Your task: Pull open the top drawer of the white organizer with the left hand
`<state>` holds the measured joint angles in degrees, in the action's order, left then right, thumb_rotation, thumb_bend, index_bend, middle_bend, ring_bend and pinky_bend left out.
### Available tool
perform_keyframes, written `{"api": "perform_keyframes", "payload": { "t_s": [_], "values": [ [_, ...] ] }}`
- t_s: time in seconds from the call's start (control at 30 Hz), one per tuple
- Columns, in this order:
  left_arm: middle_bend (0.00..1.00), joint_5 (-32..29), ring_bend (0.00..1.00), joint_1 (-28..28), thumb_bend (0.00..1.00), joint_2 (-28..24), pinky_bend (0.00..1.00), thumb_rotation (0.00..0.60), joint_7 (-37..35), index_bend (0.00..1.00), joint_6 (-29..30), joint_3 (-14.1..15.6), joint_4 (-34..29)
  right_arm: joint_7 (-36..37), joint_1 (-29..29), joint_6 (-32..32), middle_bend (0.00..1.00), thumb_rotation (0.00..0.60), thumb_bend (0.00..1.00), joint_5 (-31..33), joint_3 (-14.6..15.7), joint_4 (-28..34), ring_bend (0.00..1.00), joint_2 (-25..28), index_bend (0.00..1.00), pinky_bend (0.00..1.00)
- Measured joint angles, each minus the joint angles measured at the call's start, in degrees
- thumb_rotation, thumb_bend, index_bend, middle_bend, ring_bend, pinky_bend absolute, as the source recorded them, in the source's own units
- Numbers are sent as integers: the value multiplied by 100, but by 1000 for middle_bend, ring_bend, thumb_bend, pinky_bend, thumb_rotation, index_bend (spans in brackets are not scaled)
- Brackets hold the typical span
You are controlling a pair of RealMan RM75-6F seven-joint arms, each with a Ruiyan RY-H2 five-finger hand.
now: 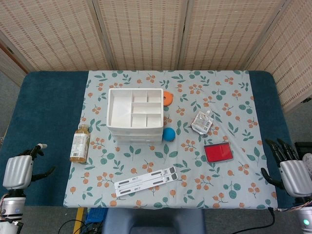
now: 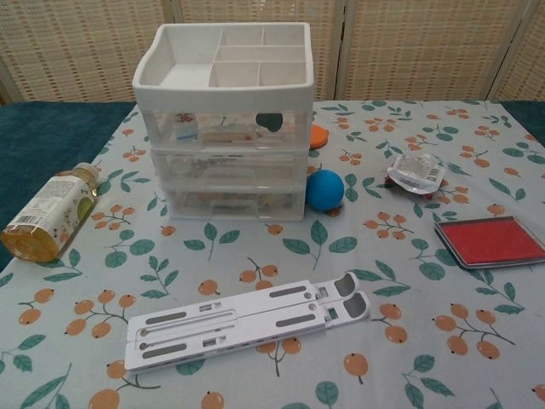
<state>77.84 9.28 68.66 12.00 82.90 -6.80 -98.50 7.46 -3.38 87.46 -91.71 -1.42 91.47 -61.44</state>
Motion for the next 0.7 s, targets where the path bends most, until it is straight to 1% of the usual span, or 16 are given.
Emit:
{"api": "perform_keyframes", "payload": {
  "t_s": [0.1, 0.23, 0.3, 0.4, 0.43, 0.5, 0.57, 0.7],
  "values": [
    [454, 60, 442, 41, 134, 10, 641, 600, -307, 331, -64, -13, -19, 9, 26, 65, 113, 600, 367, 10, -22, -8, 30, 7, 1, 76],
    [522, 163, 490, 128, 135, 28, 713, 600, -818, 373, -200, -30, -79, 17, 58, 155, 113, 600, 367, 14, -46, -11, 30, 20, 1, 76],
    [559, 229, 537, 191, 135, 37, 759, 600, -1148, 391, -306, -35, -128, 21, 72, 190, 113, 600, 367, 25, -63, -8, 30, 27, 1, 76],
    [638, 337, 641, 307, 134, 45, 865, 600, -1642, 424, -510, -32, -206, 22, 82, 212, 113, 600, 367, 35, -79, 11, 30, 38, 1, 76],
    [665, 380, 678, 347, 134, 46, 914, 600, -1794, 436, -577, -26, -227, 28, 81, 209, 113, 600, 367, 35, -79, 19, 30, 40, 1, 76],
    [696, 491, 723, 444, 134, 50, 974, 600, -2183, 451, -736, -7, -270, 30, 81, 201, 113, 600, 367, 38, -78, 22, 30, 41, 1, 76],
    [716, 585, 750, 540, 134, 56, 996, 600, -2548, 456, -886, 10, -306, 27, 86, 203, 113, 600, 367, 46, -79, 26, 30, 38, 1, 76],
    [787, 784, 823, 812, 134, 124, 1000, 600, -3333, 438, -1254, 40, -393, 29, 90, 205, 113, 600, 367, 50, -81, 26, 30, 29, 1, 76]
  ]
}}
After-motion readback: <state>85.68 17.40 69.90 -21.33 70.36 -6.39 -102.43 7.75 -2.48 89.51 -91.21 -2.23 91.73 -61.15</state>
